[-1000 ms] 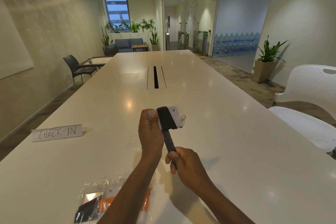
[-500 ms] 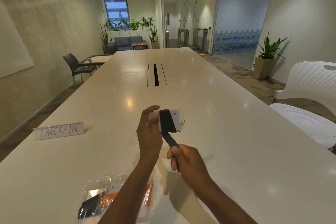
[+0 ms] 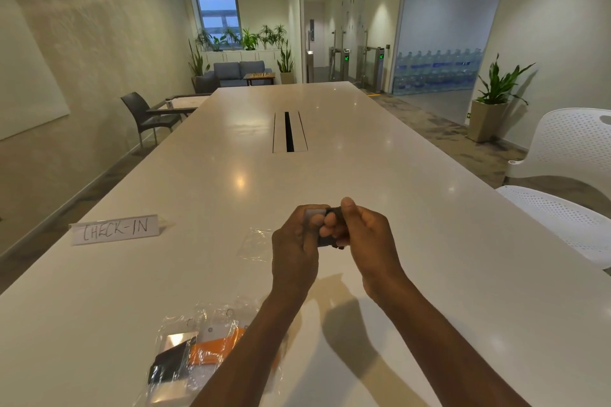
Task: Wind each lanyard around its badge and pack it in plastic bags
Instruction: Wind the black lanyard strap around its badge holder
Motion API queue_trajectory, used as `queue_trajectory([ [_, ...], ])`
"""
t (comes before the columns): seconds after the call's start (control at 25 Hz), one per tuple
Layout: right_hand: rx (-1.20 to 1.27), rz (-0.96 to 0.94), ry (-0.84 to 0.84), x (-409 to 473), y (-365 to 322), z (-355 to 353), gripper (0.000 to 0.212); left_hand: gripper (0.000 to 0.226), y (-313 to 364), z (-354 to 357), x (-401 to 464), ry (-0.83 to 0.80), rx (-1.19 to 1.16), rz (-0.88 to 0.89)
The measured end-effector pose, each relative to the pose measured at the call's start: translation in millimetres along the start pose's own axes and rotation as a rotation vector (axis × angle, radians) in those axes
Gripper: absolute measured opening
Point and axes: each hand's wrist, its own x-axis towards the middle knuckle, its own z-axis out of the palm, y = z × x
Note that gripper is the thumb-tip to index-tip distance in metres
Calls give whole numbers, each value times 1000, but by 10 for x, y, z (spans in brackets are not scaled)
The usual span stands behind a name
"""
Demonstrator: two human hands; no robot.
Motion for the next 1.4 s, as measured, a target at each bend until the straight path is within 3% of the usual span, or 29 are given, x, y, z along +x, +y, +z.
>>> queue_trajectory([
  [0.12,136,-29,-93,26,21,-57,53,21,113,-19,18,24,-85,-29],
  [0.48,484,-76,-339,41,91,-264,32,27,298,54,40,15,-80,-43],
  [0.68,539,51,-217,28,103,-461,22,16,343,190,-43,-115,8,44],
  [0.84,540,219,-130,8,211,-620,26,23,286,313,-146,-229,68,77],
  [0.92,530,293,-113,1,277,-696,39,29,230,357,-185,-279,115,66],
  [1.16,548,475,-160,57,542,-1039,20,43,-7,462,-422,-395,102,-87],
  [1.32,326,537,-157,154,809,-1182,21,61,-236,637,-595,-376,35,-175],
  [1.4,164,543,-143,217,932,-1217,24,72,-404,736,-667,-342,116,-199],
])
